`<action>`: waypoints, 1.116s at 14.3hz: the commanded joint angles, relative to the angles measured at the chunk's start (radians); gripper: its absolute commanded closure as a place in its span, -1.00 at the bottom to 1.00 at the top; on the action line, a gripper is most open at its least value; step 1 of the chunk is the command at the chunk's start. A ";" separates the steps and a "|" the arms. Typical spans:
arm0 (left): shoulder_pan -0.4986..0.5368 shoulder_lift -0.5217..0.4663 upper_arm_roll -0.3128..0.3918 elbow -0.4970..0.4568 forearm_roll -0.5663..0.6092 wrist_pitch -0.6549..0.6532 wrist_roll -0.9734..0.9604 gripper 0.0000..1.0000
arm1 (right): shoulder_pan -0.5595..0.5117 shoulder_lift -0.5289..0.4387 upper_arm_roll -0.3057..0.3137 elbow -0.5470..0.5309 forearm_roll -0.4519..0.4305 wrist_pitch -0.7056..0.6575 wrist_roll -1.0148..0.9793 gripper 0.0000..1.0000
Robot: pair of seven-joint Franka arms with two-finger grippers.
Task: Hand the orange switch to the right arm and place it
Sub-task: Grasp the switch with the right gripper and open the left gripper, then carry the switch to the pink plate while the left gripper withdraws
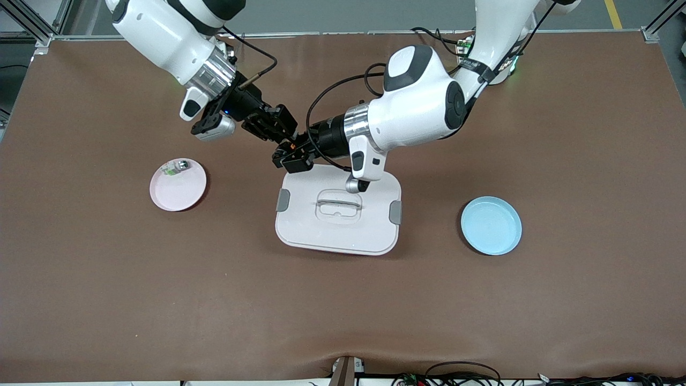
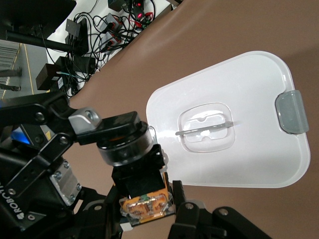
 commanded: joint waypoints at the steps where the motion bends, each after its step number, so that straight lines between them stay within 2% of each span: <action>1: -0.009 0.009 0.005 0.032 -0.016 0.006 0.001 1.00 | -0.006 0.019 -0.001 0.016 0.013 -0.002 -0.002 0.11; 2: -0.007 0.008 0.005 0.031 -0.016 0.006 0.002 1.00 | -0.006 0.022 -0.001 0.016 0.012 -0.001 -0.003 0.14; 3: -0.004 0.008 0.005 0.031 -0.016 0.006 -0.001 1.00 | -0.006 0.025 -0.001 0.018 0.012 0.001 -0.003 0.36; 4: -0.001 0.008 0.007 0.031 -0.016 0.006 0.002 0.45 | -0.006 0.023 -0.001 0.018 0.012 0.001 -0.003 0.70; 5: 0.003 0.003 0.007 0.031 -0.012 0.006 -0.002 -0.99 | -0.006 0.025 -0.001 0.019 0.012 0.001 -0.005 0.88; 8: 0.008 -0.021 0.020 0.031 0.014 -0.001 -0.006 -1.00 | -0.006 0.023 -0.002 0.021 0.010 -0.002 -0.010 0.94; 11: 0.020 -0.057 0.031 0.029 0.132 -0.014 -0.009 -1.00 | -0.021 0.020 -0.005 0.024 -0.004 -0.028 -0.016 0.94; 13: 0.086 -0.066 0.034 0.029 0.182 -0.069 -0.006 -1.00 | -0.066 0.014 -0.005 0.027 -0.083 -0.141 -0.081 0.93; 16: 0.161 -0.066 0.034 0.031 0.261 -0.088 -0.003 -1.00 | -0.148 0.011 -0.008 0.093 -0.291 -0.434 -0.331 0.94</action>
